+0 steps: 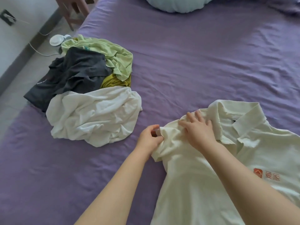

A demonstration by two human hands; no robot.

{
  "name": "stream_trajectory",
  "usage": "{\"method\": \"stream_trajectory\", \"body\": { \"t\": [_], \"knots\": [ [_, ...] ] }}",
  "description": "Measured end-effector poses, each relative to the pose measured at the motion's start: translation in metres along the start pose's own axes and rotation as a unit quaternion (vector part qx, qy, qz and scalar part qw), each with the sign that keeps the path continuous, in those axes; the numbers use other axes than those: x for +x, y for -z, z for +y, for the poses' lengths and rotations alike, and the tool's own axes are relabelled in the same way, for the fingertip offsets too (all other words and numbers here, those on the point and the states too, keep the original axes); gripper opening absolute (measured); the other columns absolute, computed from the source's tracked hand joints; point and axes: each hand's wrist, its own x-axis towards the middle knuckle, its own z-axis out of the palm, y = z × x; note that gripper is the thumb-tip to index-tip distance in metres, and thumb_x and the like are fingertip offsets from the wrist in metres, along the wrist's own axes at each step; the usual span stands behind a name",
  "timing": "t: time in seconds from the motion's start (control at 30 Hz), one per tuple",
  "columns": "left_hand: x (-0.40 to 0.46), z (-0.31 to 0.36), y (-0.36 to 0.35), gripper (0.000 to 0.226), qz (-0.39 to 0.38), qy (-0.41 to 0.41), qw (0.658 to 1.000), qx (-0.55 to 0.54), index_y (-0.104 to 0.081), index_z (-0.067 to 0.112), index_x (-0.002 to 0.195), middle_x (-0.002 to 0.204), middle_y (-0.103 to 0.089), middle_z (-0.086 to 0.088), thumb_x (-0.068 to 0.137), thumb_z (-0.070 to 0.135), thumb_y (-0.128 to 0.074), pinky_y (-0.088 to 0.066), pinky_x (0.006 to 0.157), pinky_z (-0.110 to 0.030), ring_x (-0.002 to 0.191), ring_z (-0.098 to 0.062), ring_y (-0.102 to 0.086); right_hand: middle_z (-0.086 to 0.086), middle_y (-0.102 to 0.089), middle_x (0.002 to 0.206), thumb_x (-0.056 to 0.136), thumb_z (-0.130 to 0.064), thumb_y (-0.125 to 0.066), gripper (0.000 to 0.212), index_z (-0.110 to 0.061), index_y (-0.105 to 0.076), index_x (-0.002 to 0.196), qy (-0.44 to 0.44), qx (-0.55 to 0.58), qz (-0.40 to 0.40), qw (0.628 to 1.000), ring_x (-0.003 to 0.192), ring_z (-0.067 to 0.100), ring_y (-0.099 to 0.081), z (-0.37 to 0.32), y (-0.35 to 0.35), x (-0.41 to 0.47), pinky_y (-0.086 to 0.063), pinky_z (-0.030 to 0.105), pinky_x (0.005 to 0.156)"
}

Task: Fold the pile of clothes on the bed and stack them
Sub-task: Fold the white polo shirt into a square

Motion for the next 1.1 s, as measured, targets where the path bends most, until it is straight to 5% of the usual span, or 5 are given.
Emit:
{"method": "stream_trajectory", "body": {
  "t": [0.13,0.33,0.67,0.93,1.1],
  "knots": [
    [-0.004,0.006,0.002,0.045,-0.112,0.068,0.977,-0.165,-0.051,0.010,0.131,0.100,-0.065,-0.007,0.088,0.003,-0.064,-0.055,0.066,-0.025,0.079,-0.015,-0.065,0.011,-0.061,0.120,0.092,-0.013,-0.056,0.018,-0.012,-0.071,0.103,0.044,0.180,0.237,0.954,0.114,0.033,-0.050,-0.017,-0.001,-0.012,-0.038,0.040,0.092],
    [-0.010,0.015,-0.001,0.028,-0.152,0.045,0.955,-0.249,-0.061,-0.001,0.118,0.104,-0.069,-0.014,0.095,-0.007,-0.046,-0.057,0.078,-0.025,0.086,-0.018,-0.068,-0.009,-0.063,0.079,0.081,-0.020,-0.073,0.020,-0.018,-0.069,0.101,0.027,0.421,0.106,0.900,0.076,0.012,-0.062,-0.024,0.002,-0.041,-0.050,0.026,0.075],
    [-0.013,0.003,-0.005,0.042,-0.122,-0.005,0.986,0.112,-0.056,0.017,0.113,0.100,-0.062,-0.001,0.076,0.014,-0.074,-0.054,0.076,-0.028,0.089,-0.014,-0.061,-0.005,-0.071,0.086,0.092,-0.005,-0.058,0.020,-0.019,-0.070,0.096,0.002,0.666,0.051,0.744,0.083,0.008,-0.066,0.009,0.024,-0.053,-0.056,0.026,0.077],
    [-0.031,-0.006,0.017,0.023,-0.114,0.017,0.974,-0.195,-0.060,0.001,0.109,0.096,-0.064,-0.012,0.087,-0.003,-0.055,-0.054,0.062,-0.026,0.077,-0.017,-0.063,0.002,-0.064,0.088,0.090,-0.001,-0.059,0.026,-0.025,-0.068,0.088,-0.008,0.617,0.078,0.783,0.073,0.010,-0.063,-0.002,0.030,-0.050,-0.057,0.026,0.063],
    [-0.041,-0.007,0.037,0.040,-0.202,0.063,0.917,-0.339,-0.070,0.012,0.106,0.093,-0.071,-0.004,0.091,0.044,-0.051,-0.053,0.074,-0.031,0.083,-0.016,-0.066,0.014,-0.062,0.083,0.090,-0.002,-0.049,0.023,-0.002,-0.071,0.086,-0.016,0.560,0.025,0.828,0.074,0.018,-0.056,-0.025,0.034,-0.046,-0.051,0.035,0.076]
  ]
}}
